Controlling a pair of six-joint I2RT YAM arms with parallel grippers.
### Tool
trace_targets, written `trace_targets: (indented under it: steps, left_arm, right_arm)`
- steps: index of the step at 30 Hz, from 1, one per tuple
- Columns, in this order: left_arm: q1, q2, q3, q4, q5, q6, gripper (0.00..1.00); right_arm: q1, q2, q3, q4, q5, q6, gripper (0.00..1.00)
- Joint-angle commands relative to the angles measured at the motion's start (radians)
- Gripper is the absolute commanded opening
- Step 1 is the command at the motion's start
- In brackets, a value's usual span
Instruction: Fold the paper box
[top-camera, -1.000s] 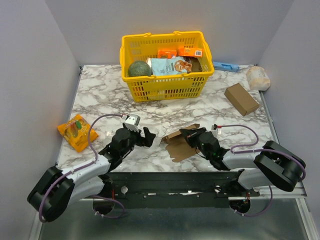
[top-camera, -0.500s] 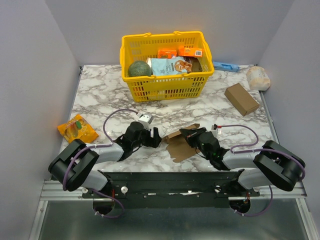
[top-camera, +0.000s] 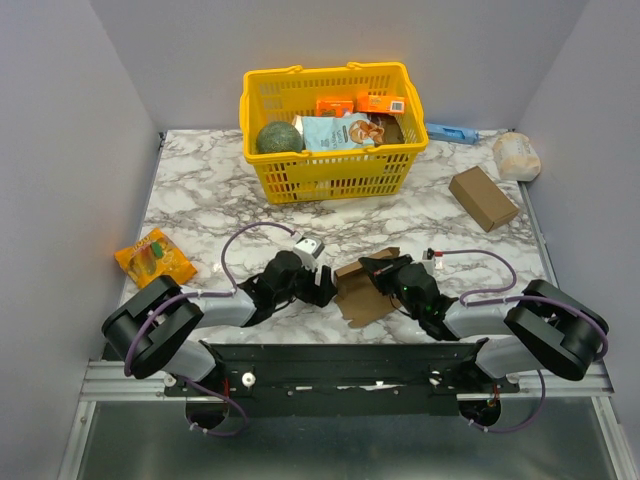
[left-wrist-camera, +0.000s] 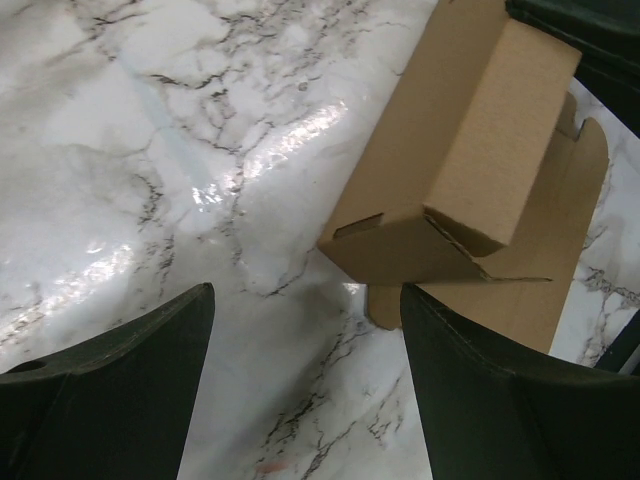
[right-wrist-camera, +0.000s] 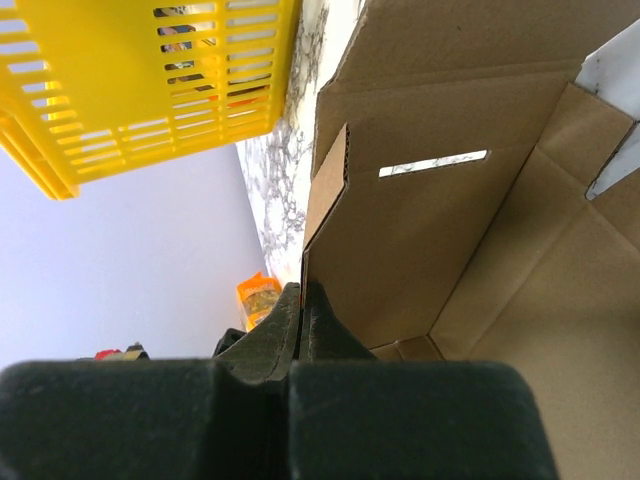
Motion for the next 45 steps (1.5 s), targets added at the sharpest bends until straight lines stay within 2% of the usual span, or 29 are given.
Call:
trace_targets:
  steps: [1,7,11,16,25,33,45]
  left_arm:
    - [-0.035,0.015,0.016,-0.008,-0.058,-0.001,0.83]
    - [-0.049,-0.005,-0.029,0.113,-0.165,0.012,0.81]
    - [-0.052,0.004,-0.042,0.194,-0.197,0.033,0.71]
    - [-0.057,0.020,-0.028,0.250,-0.203,0.058,0.65]
    - [-0.072,0.052,-0.022,0.293,-0.219,0.087,0.62]
    - [-0.129,0.056,-0.011,0.293,-0.398,0.110,0.59]
    - [-0.156,0.096,0.009,0.372,-0.490,0.148,0.59]
  right_arm:
    - [0.002,0.032,-0.024,-0.068,-0.003,-0.019,0.00]
    - [0.000,0.034,-0.027,-0.059,-0.006,-0.019,0.00]
    - [0.000,0.038,-0.029,-0.051,-0.009,-0.019,0.00]
    - [0.000,0.044,-0.033,-0.039,-0.014,-0.013,0.00]
    - [0.000,0.078,-0.056,-0.005,-0.009,0.019,0.00]
    - [0.002,0.106,-0.066,0.044,-0.025,0.027,0.00]
    - [0.000,0.092,-0.066,0.024,-0.018,0.034,0.00]
